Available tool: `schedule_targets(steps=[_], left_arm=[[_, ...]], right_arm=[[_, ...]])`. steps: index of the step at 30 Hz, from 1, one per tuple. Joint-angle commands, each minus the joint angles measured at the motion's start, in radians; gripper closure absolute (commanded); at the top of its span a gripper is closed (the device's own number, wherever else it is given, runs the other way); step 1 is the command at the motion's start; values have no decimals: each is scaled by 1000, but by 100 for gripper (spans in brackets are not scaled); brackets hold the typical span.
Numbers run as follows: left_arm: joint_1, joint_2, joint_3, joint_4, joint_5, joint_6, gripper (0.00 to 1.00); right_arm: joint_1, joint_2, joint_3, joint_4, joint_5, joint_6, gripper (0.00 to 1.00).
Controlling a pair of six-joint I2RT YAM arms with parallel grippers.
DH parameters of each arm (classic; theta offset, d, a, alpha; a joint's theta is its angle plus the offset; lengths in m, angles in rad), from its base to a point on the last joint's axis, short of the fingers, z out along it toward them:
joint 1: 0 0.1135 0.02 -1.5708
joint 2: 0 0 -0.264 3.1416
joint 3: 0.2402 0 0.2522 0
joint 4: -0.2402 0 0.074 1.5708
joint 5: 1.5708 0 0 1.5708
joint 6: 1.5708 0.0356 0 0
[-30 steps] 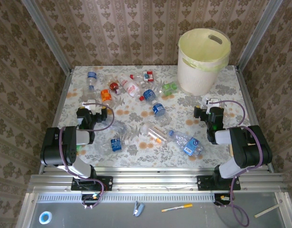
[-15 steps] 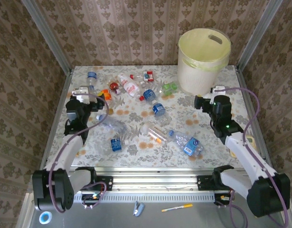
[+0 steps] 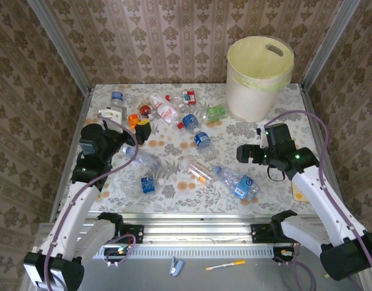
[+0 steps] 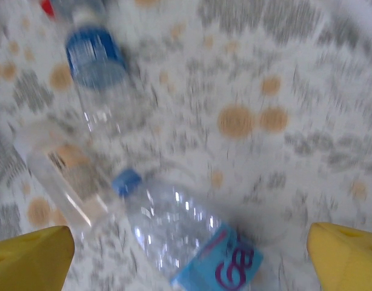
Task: Throw the plastic bottles in the bin
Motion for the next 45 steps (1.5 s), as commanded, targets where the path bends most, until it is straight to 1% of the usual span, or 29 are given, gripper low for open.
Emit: schedule_targets(steps=[1, 3, 6, 12, 17, 27, 35, 45], left_arm=[[-41, -14, 48, -73, 58, -28, 0], [-60, -14, 59, -72, 61, -28, 0], [-72, -11, 80, -71, 65, -26, 0], [-75, -12, 115, -96, 58, 10, 0], [-74, -12, 128, -98, 54, 28, 0], [-71, -19, 142, -121, 29, 64, 0], [-60, -17, 134, -114, 22, 73, 0], [-25, -9, 135, -115, 37, 80, 0]], right_arm=[[12, 52, 53, -250, -46, 4, 0], [12, 80, 60, -315, -11, -3, 0], [14, 127, 51, -368, -22, -11, 0], [30, 225, 59, -413, -23, -25, 0], [38, 305, 57, -407, -36, -31, 0], [83, 487, 58, -372, -4, -12, 0], [112, 573, 72, -330, 0, -4, 0], [116, 721, 169, -314, 48, -7, 0]])
